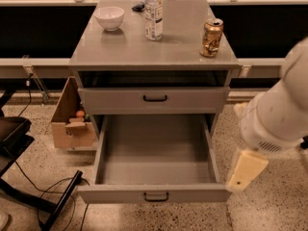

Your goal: Close middle drawer

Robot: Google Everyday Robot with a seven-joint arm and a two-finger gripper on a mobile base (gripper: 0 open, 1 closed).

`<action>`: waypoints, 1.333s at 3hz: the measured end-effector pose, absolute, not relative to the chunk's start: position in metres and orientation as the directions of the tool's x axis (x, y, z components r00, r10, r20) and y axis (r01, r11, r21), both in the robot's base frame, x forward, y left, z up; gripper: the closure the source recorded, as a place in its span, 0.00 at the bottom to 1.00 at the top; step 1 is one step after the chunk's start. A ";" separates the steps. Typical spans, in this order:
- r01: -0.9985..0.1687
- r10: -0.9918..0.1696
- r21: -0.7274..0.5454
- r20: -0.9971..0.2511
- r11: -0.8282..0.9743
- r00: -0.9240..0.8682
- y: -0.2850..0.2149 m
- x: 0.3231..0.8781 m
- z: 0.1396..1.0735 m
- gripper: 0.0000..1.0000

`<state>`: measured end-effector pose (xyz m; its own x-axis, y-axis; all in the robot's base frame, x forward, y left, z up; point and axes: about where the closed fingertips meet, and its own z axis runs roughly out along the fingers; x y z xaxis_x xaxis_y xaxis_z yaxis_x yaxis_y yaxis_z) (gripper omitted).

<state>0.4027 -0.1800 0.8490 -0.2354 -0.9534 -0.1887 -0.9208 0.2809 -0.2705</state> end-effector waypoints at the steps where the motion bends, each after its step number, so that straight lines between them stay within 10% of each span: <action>1: -0.931 -0.959 -0.237 -0.127 0.278 -0.254 -0.186 0.395 0.764 0.00; 2: -0.934 -0.954 -0.194 -0.068 0.300 -0.292 -0.203 0.381 0.681 0.00; 4: -0.912 -0.918 -0.114 -0.095 0.394 -0.385 -0.213 0.361 0.577 0.40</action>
Offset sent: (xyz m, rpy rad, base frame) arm -0.0357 -0.0444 -0.2738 -0.1366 0.1776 -0.0963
